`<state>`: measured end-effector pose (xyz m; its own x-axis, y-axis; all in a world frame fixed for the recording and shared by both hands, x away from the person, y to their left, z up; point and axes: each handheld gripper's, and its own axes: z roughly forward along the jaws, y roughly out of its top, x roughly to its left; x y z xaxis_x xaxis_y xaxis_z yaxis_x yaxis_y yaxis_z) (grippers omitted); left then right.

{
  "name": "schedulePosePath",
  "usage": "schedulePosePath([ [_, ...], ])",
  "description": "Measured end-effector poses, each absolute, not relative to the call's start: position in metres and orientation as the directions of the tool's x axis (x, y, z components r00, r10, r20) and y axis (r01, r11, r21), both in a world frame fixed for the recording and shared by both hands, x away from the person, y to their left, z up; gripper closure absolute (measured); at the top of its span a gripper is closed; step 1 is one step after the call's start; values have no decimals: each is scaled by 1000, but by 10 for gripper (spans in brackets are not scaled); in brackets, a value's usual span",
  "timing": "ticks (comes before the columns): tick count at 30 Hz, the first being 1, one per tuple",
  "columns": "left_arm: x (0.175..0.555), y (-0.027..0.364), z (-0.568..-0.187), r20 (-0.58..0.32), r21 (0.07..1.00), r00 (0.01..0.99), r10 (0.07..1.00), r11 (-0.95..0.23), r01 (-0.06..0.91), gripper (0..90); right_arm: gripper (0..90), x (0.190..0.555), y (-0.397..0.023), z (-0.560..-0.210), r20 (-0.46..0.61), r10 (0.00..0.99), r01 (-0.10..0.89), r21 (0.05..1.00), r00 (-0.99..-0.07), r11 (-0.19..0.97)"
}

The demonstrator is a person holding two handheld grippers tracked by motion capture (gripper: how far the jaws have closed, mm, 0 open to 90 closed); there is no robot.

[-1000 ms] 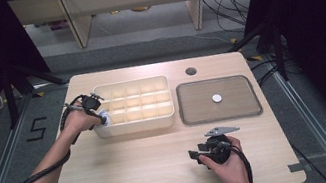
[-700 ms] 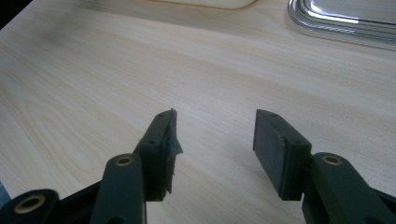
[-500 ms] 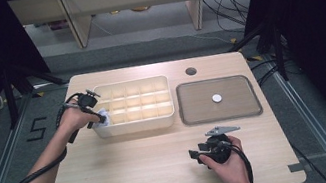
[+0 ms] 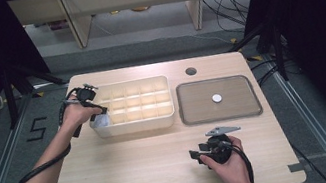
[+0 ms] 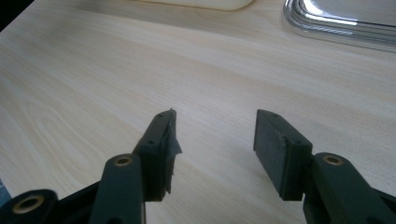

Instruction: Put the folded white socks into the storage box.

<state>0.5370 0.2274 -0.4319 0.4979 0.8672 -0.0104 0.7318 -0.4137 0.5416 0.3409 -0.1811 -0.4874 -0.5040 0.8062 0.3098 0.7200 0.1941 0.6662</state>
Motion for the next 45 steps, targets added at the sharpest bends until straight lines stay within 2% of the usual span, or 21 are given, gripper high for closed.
schedulePosePath([
  [2,537,226,-431,-14,523,500,866,-420,742,665,496,340,-179,-488,337,805,739,651,-488,176],
  [6,534,226,-434,-30,511,497,867,-414,753,789,495,340,-180,-488,316,806,733,649,-500,201],
  [11,529,225,-436,-13,506,523,852,-445,739,823,494,340,-180,-487,309,805,721,663,-507,200],
  [13,528,224,-436,2,499,532,847,-462,733,828,494,340,-179,-486,293,816,723,660,-499,206],
  [14,529,223,-436,6,495,534,845,-467,733,828,494,338,-176,-485,331,820,753,635,-466,172],
  [16,529,223,-436,17,493,541,841,-478,727,831,494,339,-178,-485,312,807,726,659,-502,196],
  [24,526,219,-438,69,499,565,822,-519,694,835,493,340,-180,-486,292,806,710,672,-515,210],
  [33,518,225,-425,51,518,600,798,-535,668,767,492,341,-181,-486,304,815,734,648,-493,202],
  [34,517,225,-424,57,514,612,789,-549,659,762,492,342,-181,-487,296,804,714,667,-515,212],
  [35,516,224,-423,67,512,616,785,-557,654,759,492,341,-181,-486,305,817,737,646,-488,199],
  [37,515,224,-424,38,511,625,780,-553,659,767,491,342,-182,-488,307,801,714,671,-513,199],
  [45,516,224,-436,8,486,616,788,-541,686,786,491,341,-182,-487,307,806,724,660,-506,202],
])
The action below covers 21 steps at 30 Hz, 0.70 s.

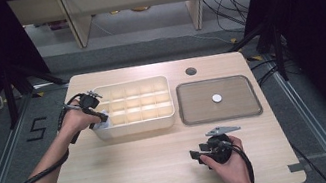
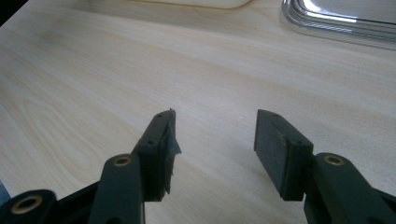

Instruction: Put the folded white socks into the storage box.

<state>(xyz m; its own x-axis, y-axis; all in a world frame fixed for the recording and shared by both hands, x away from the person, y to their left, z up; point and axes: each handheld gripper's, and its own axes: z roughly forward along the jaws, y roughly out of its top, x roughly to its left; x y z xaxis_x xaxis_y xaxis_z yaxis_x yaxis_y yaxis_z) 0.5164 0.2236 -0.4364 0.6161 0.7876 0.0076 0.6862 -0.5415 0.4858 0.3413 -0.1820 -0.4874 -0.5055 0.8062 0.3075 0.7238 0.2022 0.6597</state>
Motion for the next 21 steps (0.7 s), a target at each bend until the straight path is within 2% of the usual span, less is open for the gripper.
schedulePosePath([
  [1,516,223,-437,15,482,613,790,-542,688,802,492,338,-179,-486,355,818,773,614,-453,162],
  [5,517,222,-441,21,455,606,795,-547,702,824,492,340,-182,-487,304,817,738,643,-490,203],
  [10,517,221,-444,22,444,596,802,-542,714,835,492,341,-182,-488,312,806,731,651,-504,205],
  [13,517,219,-446,42,430,598,800,-555,712,838,492,339,-181,-486,301,828,749,632,-473,198],
  [16,516,217,-448,59,422,598,799,-563,711,840,492,339,-182,-486,323,812,745,639,-485,191],
  [21,515,219,-449,50,429,597,800,-557,711,839,492,340,-184,-486,301,811,725,657,-502,206],
])
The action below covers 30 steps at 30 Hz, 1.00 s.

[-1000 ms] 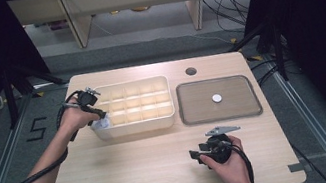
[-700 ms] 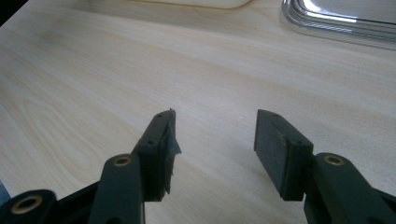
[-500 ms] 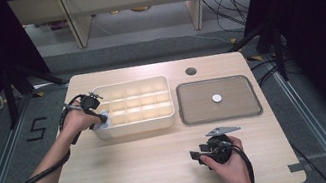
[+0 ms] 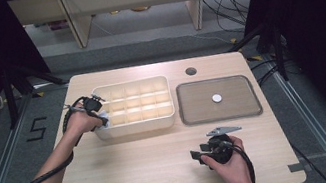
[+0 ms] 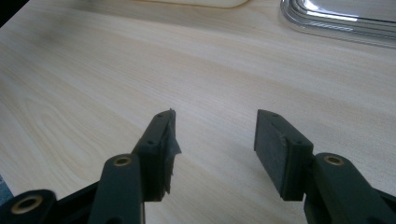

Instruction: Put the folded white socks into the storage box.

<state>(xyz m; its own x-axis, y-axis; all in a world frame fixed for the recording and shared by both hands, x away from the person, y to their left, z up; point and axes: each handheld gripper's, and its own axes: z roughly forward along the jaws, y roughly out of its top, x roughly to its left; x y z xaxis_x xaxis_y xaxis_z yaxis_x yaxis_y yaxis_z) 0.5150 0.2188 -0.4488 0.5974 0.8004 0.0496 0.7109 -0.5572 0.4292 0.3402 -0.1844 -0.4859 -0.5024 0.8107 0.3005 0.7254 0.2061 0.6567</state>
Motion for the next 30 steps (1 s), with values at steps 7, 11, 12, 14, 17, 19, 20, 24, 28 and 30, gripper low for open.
schedulePosePath([
  [7,515,227,-446,-16,476,590,807,-513,714,813,489,339,-184,-485,325,810,735,653,-489,182],
  [11,512,235,-444,-73,521,564,822,-451,725,758,489,342,-187,-489,311,814,734,651,-490,192],
  [12,510,235,-443,-81,531,560,825,-439,724,704,489,342,-187,-489,314,815,730,658,-488,183],
  [14,507,235,-439,-90,561,569,818,-430,707,675,489,342,-188,-489,311,815,728,661,-488,184],
  [17,502,235,-431,-96,621,574,814,-401,673,605,489,342,-187,-490,319,812,727,664,-489,176],
  [19,498,236,-426,-80,642,579,811,-403,652,564,489,341,-187,-487,318,825,744,646,-468,173],
  [20,495,235,-425,-84,662,564,821,-377,647,539,489,342,-188,-488,307,814,724,664,-492,187],
  [24,485,235,-418,-68,689,530,845,-345,637,481,487,342,-188,-488,307,812,716,674,-496,183],
  [28,482,240,-416,-39,709,557,829,-370,600,445,483,342,-189,-486,316,814,722,671,-488,172],
  [30,480,240,-416,-37,711,562,826,-374,596,431,482,343,-190,-484,293,818,709,680,-495,185],
])
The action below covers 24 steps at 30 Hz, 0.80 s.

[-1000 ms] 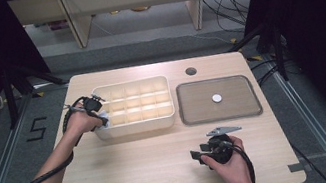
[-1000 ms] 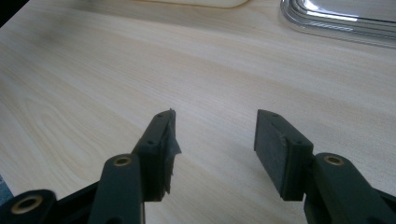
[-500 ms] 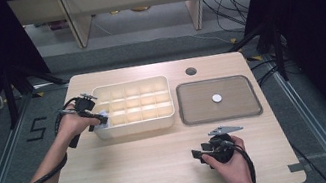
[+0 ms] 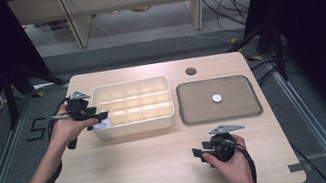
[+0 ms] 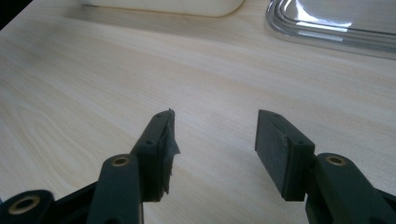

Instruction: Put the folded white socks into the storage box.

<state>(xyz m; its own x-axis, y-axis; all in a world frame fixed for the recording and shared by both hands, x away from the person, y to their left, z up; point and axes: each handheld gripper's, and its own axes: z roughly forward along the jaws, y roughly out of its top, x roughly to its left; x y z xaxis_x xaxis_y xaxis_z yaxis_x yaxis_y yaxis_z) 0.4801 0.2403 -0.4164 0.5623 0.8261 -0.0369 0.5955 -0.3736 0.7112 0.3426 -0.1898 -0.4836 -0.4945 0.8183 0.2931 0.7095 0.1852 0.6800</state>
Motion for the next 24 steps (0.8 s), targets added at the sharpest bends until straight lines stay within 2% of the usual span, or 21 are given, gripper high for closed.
schedulePosePath([
  [6,472,241,-414,-60,731,548,834,-337,593,407,482,344,-190,-480,295,817,702,690,-495,176],
  [14,452,238,-410,-75,793,541,838,-279,542,390,482,344,-190,-479,301,818,704,690,-490,167],
  [24,423,238,-412,-65,830,550,833,-260,492,389,480,344,-193,-477,292,823,699,696,-487,167],
])
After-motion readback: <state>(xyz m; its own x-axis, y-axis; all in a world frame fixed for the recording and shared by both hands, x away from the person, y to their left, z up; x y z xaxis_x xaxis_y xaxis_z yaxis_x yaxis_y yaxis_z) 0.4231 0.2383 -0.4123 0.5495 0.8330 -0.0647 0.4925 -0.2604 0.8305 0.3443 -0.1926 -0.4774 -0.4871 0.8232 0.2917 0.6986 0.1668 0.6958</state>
